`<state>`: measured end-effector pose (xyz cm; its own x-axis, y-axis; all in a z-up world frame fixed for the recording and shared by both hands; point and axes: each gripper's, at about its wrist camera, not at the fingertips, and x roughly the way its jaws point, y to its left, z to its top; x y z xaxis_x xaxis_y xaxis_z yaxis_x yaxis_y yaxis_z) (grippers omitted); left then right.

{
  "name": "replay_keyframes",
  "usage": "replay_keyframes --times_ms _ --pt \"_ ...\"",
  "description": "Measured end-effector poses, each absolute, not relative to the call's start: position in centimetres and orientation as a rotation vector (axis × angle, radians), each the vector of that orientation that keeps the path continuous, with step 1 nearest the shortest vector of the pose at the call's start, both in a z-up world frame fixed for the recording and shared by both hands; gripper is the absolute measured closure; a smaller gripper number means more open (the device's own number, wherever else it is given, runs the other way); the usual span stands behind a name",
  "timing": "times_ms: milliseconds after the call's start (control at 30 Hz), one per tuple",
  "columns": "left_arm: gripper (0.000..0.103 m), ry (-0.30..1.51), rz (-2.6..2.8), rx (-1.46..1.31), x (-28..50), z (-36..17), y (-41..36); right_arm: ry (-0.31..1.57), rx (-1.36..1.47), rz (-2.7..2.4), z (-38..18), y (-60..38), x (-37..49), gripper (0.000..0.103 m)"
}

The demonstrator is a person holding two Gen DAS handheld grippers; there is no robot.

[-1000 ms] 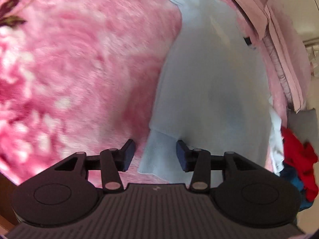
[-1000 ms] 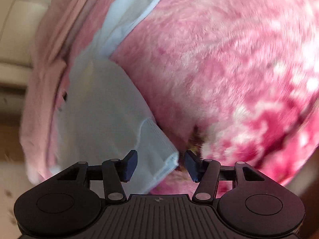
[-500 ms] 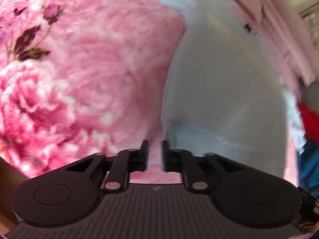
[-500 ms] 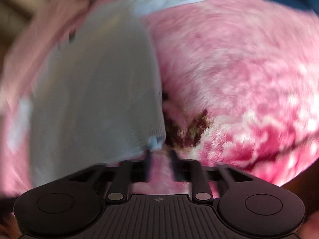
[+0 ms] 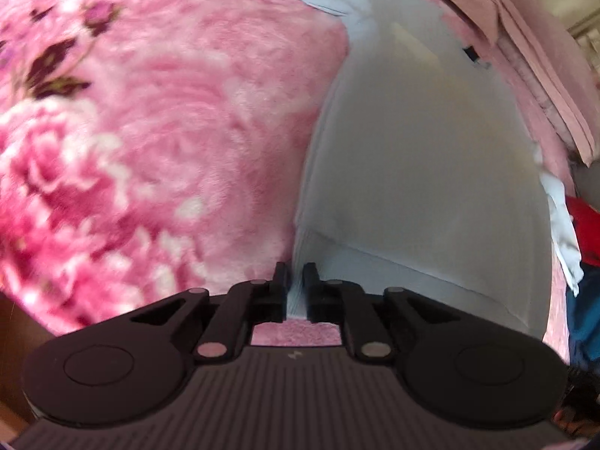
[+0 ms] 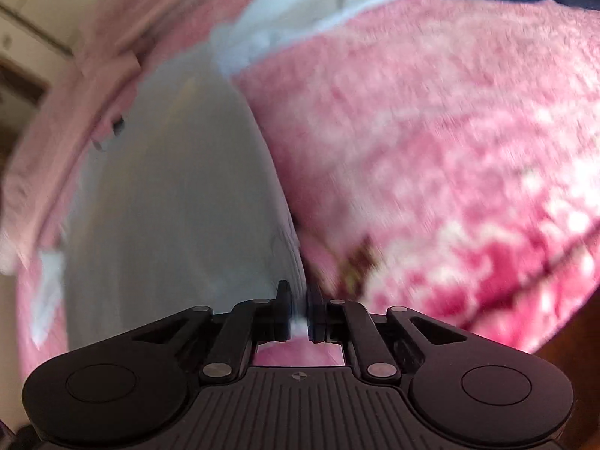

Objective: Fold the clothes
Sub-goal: 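Pull the sweatshirt flat with both grippers and release it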

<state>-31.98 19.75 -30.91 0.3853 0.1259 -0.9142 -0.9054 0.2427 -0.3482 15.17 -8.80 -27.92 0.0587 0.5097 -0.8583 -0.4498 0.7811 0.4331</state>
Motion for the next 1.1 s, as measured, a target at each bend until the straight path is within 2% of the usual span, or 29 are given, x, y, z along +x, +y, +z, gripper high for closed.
replay_keyframes --times_ms 33,67,100,167,200,433,700,767,800,867,900,1100 --pt "0.091 0.916 0.868 -1.092 -31.9 -30.8 20.0 1.325 0.037 0.727 -27.8 -8.5 15.4 0.094" --pt "0.091 0.922 0.884 -1.084 -32.1 -30.1 20.2 1.324 0.02 0.727 -27.6 -8.3 15.7 0.089" --pt "0.091 0.911 0.909 -1.068 -32.4 -29.3 20.5 1.323 0.002 0.728 -27.4 -8.0 16.0 0.073" --pt "0.081 0.86 0.971 -1.036 -32.9 -27.8 22.0 1.321 -0.033 0.728 -27.1 -7.5 16.5 0.061" --pt "0.071 0.822 1.003 -1.032 -33.2 -27.2 23.0 1.32 -0.051 0.727 -27.0 -7.2 16.8 0.06" --pt "0.059 0.558 1.262 -1.062 -35.9 -26.3 35.4 1.299 -0.137 0.728 -25.9 -3.3 19.0 0.06" --pt "0.059 0.47 1.476 -1.079 -38.2 -29.6 48.7 1.252 -0.238 0.744 -26.4 6.0 19.2 0.06" --pt "0.063 0.482 1.498 -1.091 -38.4 -30.8 51.0 1.252 -0.262 0.747 -26.6 7.4 19.0 0.06" --pt "0.07 0.509 1.499 -1.078 -38.1 -31.3 51.6 1.251 -0.272 0.749 -26.8 7.8 19.0 0.06" --pt "0.094 0.563 1.498 -1.043 -37.6 -32.2 52.6 1.25 -0.291 0.755 -27.1 8.7 18.9 0.06" --pt "0.099 0.578 1.489 -0.992 -37.4 -32.0 52.4 1.25 -0.301 0.757 -27.2 9.1 18.9 0.06" --pt "0.099 0.612 1.576 -0.837 -38.6 -29.4 47.1 1.246 -0.36 0.773 -28.0 11.8 18.7 0.06"
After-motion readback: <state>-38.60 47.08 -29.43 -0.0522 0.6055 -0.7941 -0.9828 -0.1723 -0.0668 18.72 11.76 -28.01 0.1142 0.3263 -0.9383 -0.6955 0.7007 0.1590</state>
